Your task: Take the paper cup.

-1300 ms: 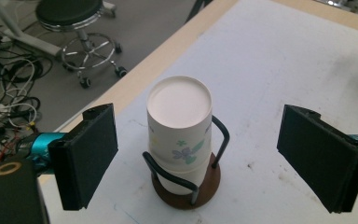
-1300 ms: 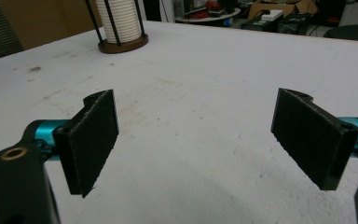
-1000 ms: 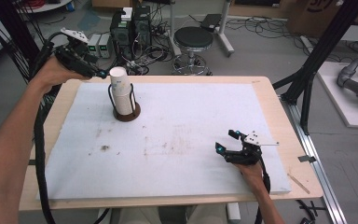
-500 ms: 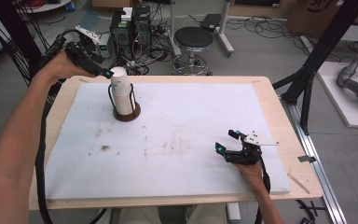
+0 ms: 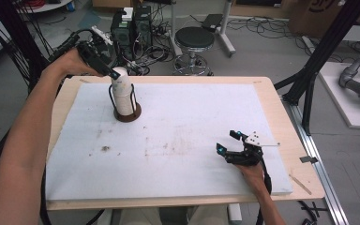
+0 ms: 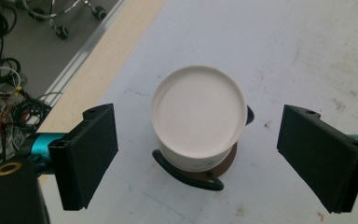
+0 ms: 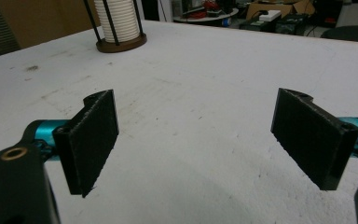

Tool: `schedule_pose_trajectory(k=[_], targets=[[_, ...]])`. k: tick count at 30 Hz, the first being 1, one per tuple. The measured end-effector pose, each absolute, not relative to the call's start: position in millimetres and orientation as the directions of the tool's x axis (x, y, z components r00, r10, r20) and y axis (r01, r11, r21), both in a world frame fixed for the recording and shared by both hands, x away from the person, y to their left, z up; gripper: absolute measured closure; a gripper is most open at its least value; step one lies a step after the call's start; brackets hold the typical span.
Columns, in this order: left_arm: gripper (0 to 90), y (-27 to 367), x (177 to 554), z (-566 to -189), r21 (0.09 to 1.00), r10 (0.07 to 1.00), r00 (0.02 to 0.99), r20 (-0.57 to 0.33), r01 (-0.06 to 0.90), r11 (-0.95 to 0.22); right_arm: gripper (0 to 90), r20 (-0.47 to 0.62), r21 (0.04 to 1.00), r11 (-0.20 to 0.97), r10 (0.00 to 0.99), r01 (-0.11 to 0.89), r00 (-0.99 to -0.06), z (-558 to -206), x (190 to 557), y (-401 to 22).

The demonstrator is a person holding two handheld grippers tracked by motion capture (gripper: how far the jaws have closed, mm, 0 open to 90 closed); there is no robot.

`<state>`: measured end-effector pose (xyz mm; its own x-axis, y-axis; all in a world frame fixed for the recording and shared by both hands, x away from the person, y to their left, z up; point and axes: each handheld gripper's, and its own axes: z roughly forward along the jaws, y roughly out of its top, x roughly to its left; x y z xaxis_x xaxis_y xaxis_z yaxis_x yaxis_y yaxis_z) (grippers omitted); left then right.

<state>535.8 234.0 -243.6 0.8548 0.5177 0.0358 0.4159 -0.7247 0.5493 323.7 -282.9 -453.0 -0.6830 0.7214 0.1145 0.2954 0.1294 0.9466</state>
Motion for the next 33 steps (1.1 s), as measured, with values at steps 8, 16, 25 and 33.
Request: schedule_pose_trajectory(k=[8,16,25,33], targets=[[15.1,221,540,-252,0.522,0.495,0.869,0.013,0.417,-0.745,15.1,0.118,0.944,0.13,0.724,0.303,-0.68,-453,324,-283],[18.4,216,542,-255,0.49,0.519,0.855,0.015,0.446,-0.749,15.1,0.121,0.944,0.128,0.723,0.303,-0.68,-453,323,-283],[18.7,216,543,-255,0.478,0.545,0.838,0.034,0.465,-0.745,15.1,0.121,0.944,0.128,0.722,0.304,-0.681,-453,324,-283],[30.8,213,543,-254,0.48,0.537,0.843,0.036,0.457,-0.749,15.1,0.114,0.944,0.134,0.722,0.3,-0.682,-453,324,-282]])
